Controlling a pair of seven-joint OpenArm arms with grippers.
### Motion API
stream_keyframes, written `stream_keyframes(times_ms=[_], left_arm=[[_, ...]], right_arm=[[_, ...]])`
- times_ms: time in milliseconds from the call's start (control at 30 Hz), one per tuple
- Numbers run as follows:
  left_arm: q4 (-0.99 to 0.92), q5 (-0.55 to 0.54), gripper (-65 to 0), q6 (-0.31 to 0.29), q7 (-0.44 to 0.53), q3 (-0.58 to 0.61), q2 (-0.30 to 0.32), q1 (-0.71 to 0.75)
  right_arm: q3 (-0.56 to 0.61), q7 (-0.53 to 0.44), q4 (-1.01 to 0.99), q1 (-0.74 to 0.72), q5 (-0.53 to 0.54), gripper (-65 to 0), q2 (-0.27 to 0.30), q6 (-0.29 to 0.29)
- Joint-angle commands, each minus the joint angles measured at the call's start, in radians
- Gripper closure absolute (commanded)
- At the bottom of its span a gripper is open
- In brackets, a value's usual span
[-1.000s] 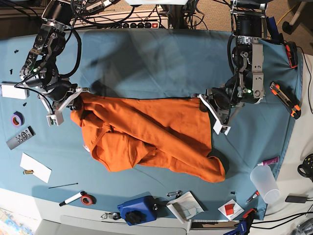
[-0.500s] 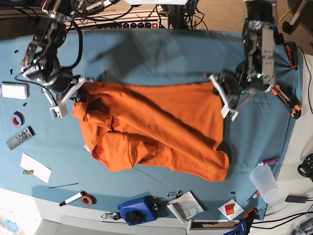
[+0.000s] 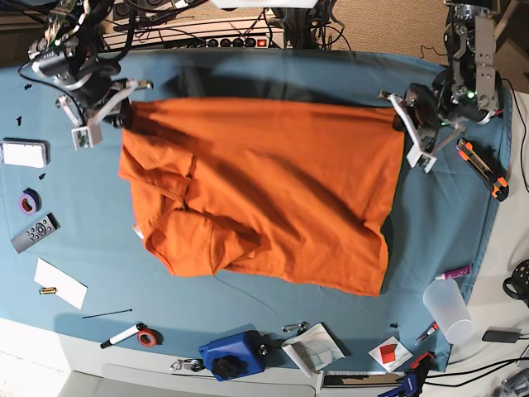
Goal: Layout the t-shirt on the table in an organized manner, then fold the t-shirt properly
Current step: 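Drag the t-shirt with both grippers to spread it flat, then release the right gripper and move it to the t-shirt's hem corner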
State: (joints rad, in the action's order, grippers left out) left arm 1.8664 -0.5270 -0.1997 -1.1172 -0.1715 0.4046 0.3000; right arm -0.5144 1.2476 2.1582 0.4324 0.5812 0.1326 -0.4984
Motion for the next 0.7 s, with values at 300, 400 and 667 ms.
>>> stream_keyframes(times_ms=[300, 400, 667], left_arm=[[-0.014, -0.013, 0.0, -0.034, -0.088, -0.069, 0.003, 0.122], [-0.014, -0.013, 0.0, -0.034, -0.100, -0.069, 0.000, 0.125], [-0.014, -0.011, 0.0, -0.034, -0.106, -0.069, 0.000, 0.177]], right_arm=[[-0.006, -0.002, 0.013, 0.016, -0.080, 0.0, 0.012, -0.011], [-0.005, 0.024, 0.013, 0.017, -0.081, -5.9, 0.012, -0.083], [-0.006, -0.018, 0.014, 0.013, -0.073, -20.2, 0.020, -0.081]])
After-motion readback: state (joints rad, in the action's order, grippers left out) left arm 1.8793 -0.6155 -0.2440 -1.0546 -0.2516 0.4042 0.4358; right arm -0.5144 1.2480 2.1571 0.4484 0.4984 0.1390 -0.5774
